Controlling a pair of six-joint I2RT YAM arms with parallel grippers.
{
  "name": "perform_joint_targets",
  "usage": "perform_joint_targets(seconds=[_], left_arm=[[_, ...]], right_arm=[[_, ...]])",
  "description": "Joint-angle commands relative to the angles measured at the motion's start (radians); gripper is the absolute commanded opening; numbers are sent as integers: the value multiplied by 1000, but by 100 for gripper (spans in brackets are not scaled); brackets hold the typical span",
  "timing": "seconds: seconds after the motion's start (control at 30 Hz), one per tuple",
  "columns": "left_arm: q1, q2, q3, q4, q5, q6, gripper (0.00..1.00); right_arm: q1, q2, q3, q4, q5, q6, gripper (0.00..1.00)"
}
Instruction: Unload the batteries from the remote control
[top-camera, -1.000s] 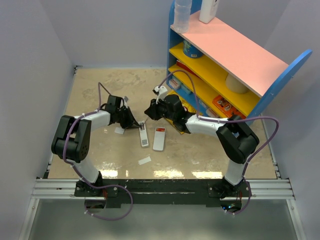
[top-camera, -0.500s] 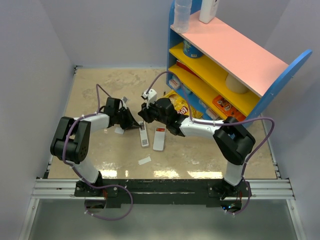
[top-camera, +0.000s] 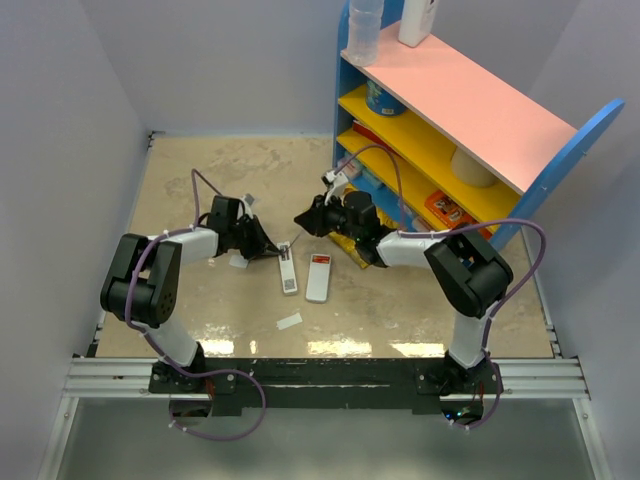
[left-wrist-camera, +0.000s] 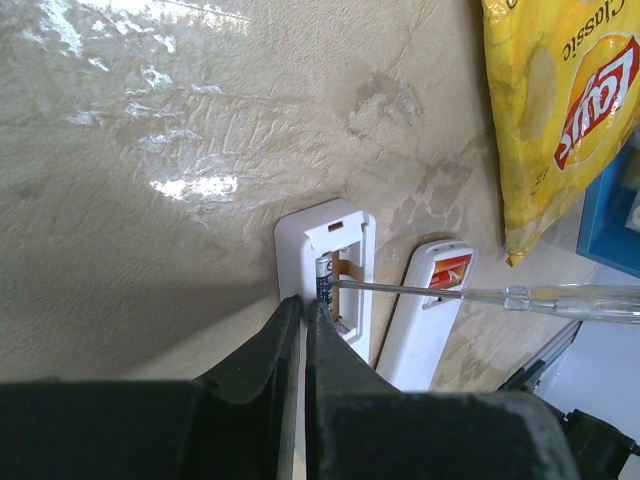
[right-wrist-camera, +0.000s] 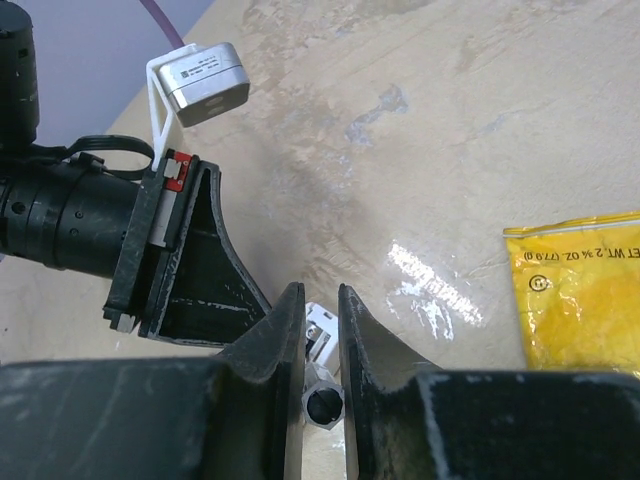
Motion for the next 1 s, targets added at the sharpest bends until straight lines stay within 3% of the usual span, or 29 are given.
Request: perform_joint_targets(seconds=[0.0,0.07,0.13,0.23,0.43,0.7,0.97], left_arm=[[-24,18,-36,39,74,-33,0],[-24,16,-39,41,90,-39,2],[-24,15,-39,41,96,-39,18],[-24,0,-39,41,97,-39,26],[-9,-33,-9,39,113,-48,38],[38,-69,34,3,91,-43,38],[62,-47,108,-117,-36,-14,24]], right_arm=[[23,82,-91,-157,-62,15,0],[14,88,-113,-134,-73,28,0],[14,87,-119,-100,-81,15,0],[18,47,-137,-58,-87,-35,0],[73,-14,-39,-213,-12,-242,0],[90,-4,27,-288,-26,-339,0],[93,-4,16,-252,-102,-382,0]])
